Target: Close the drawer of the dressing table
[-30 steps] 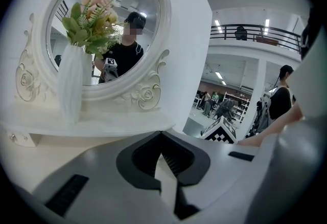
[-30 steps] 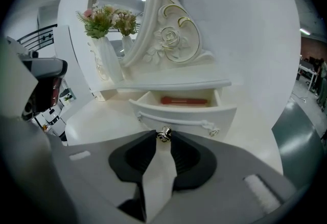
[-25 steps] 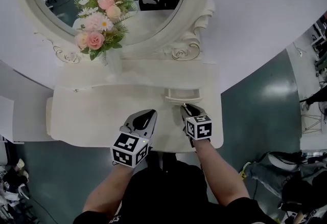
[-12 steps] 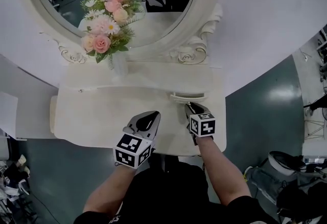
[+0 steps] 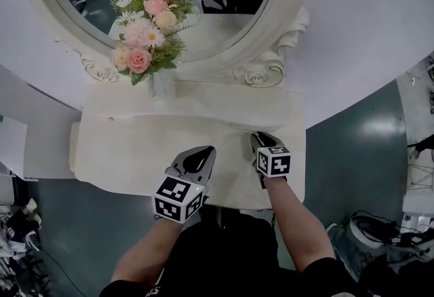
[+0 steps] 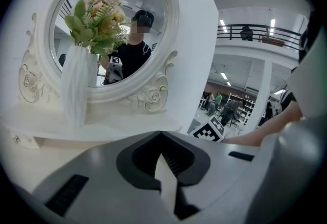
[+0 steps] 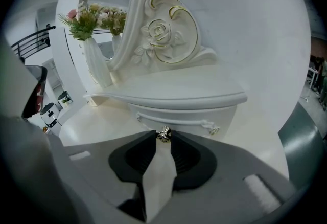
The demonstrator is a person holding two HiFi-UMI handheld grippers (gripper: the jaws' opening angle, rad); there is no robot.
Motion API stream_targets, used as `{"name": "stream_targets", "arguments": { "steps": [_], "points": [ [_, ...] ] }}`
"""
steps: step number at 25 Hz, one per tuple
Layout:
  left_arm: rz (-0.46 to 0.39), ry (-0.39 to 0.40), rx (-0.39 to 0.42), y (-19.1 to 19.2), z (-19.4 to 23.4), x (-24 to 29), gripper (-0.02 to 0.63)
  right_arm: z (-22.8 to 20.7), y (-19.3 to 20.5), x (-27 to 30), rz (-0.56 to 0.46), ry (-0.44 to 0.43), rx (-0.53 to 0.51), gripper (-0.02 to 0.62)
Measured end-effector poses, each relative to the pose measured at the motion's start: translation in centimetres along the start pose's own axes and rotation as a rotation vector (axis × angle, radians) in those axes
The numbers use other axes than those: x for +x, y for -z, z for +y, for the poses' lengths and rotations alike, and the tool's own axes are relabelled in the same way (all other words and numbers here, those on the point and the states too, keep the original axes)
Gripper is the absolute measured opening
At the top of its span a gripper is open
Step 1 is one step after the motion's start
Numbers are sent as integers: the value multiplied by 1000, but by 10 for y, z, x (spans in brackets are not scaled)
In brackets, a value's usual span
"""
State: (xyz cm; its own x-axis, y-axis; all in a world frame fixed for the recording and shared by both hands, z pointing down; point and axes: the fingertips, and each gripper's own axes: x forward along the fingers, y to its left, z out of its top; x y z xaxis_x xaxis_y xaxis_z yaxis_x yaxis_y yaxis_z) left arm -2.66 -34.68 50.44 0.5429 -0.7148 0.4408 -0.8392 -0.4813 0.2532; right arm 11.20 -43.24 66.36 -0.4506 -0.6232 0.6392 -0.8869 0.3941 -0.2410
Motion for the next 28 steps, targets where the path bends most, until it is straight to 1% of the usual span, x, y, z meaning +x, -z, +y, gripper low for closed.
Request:
{"name": "stream_targets", "arguments": {
  "steps": [5, 15, 19, 20, 21, 24, 26, 28],
  "points": [
    [2, 2, -14, -3, 2, 3, 8, -2, -6, 6, -6, -3, 11, 100],
    [-2, -19, -5, -12, 8, 7, 7, -7, -13, 15, -27, -6, 28, 101],
    [-14, -16, -4, -16, 9, 4, 6, -8, -10, 17, -10, 9, 53, 111],
    [-20, -15, -3, -17, 9, 3, 7, -8, -9, 15, -4, 19, 59, 128],
    [-26, -14, -1, -19, 9, 1, 6, -8, -6, 12, -1, 28, 69, 141],
    [-48, -3, 9, -24, 7, -10, 7, -3, 3, -7, -11, 34, 103, 141],
    [-60, 7, 16, -25, 6, -19, 6, 6, 7, -25, -29, 17, 116, 138],
    [-70, 20, 26, -25, 4, -29, 6, 17, 9, -43, -54, 2, 114, 118]
  ]
}}
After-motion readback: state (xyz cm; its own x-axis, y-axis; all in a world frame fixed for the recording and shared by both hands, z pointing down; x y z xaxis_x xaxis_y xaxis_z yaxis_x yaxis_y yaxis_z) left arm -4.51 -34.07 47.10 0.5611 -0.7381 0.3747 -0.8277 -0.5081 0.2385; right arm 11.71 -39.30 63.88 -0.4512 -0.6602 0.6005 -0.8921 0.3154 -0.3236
